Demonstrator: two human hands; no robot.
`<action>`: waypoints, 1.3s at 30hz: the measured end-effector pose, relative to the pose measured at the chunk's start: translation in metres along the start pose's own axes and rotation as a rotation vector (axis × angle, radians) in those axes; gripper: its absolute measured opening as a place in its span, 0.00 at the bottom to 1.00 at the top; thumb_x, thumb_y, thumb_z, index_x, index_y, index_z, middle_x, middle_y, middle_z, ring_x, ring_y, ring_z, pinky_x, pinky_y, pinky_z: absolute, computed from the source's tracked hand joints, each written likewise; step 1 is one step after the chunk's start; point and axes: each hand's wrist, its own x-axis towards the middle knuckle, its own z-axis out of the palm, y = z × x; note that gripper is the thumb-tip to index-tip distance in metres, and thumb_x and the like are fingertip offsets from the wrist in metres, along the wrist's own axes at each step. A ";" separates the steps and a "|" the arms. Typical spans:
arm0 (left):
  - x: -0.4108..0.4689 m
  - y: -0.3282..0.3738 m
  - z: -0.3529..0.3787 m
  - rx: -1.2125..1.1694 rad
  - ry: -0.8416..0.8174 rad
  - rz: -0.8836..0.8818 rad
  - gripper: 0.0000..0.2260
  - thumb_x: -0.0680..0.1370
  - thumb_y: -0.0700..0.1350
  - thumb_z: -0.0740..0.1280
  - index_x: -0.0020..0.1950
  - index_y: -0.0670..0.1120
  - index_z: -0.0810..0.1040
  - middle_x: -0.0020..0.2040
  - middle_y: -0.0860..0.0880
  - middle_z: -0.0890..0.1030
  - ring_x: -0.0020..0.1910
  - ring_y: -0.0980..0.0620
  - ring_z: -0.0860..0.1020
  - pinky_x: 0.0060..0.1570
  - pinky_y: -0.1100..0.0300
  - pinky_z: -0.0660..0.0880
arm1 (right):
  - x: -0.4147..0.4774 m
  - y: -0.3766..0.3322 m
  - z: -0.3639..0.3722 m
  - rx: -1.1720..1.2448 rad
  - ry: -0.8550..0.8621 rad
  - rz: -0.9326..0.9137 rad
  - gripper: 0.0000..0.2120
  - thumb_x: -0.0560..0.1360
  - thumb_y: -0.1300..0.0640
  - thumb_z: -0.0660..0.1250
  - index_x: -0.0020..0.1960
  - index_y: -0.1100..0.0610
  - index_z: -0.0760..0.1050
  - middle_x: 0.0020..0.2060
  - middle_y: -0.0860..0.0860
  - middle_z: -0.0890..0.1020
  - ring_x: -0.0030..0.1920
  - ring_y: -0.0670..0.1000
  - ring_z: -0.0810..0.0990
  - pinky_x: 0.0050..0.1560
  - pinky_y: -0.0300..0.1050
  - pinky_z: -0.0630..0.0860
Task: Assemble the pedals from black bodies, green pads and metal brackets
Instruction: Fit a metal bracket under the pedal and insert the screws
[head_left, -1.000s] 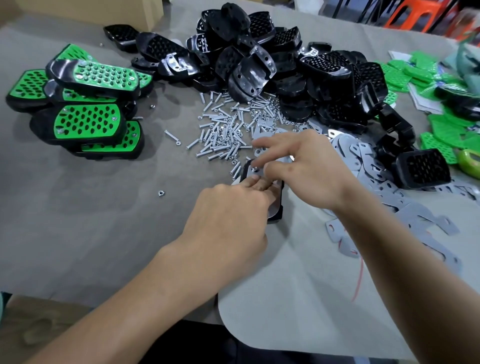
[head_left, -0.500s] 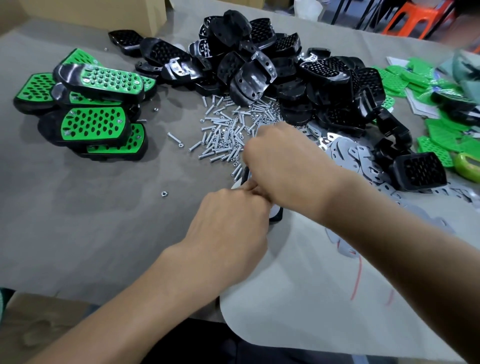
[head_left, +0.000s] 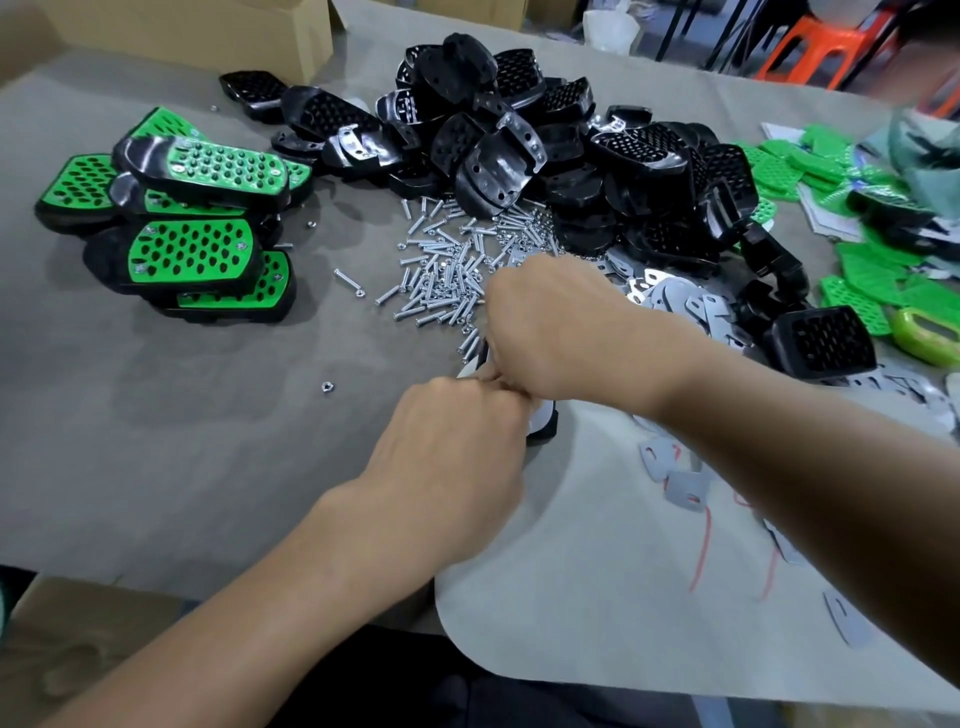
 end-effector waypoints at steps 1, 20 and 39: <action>0.000 0.000 -0.001 0.002 -0.001 0.000 0.20 0.69 0.40 0.60 0.58 0.56 0.74 0.55 0.53 0.78 0.28 0.54 0.55 0.28 0.56 0.52 | 0.000 -0.001 -0.001 0.005 0.012 0.005 0.16 0.73 0.61 0.64 0.34 0.55 0.58 0.28 0.51 0.63 0.28 0.50 0.60 0.28 0.44 0.52; 0.001 -0.002 0.008 -0.134 0.061 0.070 0.36 0.67 0.37 0.64 0.76 0.54 0.72 0.76 0.56 0.73 0.70 0.56 0.76 0.40 0.56 0.78 | 0.005 0.011 0.007 0.260 0.057 0.174 0.09 0.76 0.51 0.67 0.43 0.56 0.78 0.32 0.53 0.77 0.37 0.58 0.78 0.37 0.47 0.75; 0.002 -0.007 0.010 -0.160 0.056 0.120 0.38 0.75 0.44 0.61 0.84 0.59 0.53 0.83 0.62 0.53 0.80 0.64 0.54 0.64 0.54 0.75 | 0.071 0.003 0.031 0.239 0.009 0.234 0.12 0.70 0.59 0.69 0.34 0.57 0.66 0.31 0.53 0.67 0.30 0.53 0.68 0.27 0.42 0.58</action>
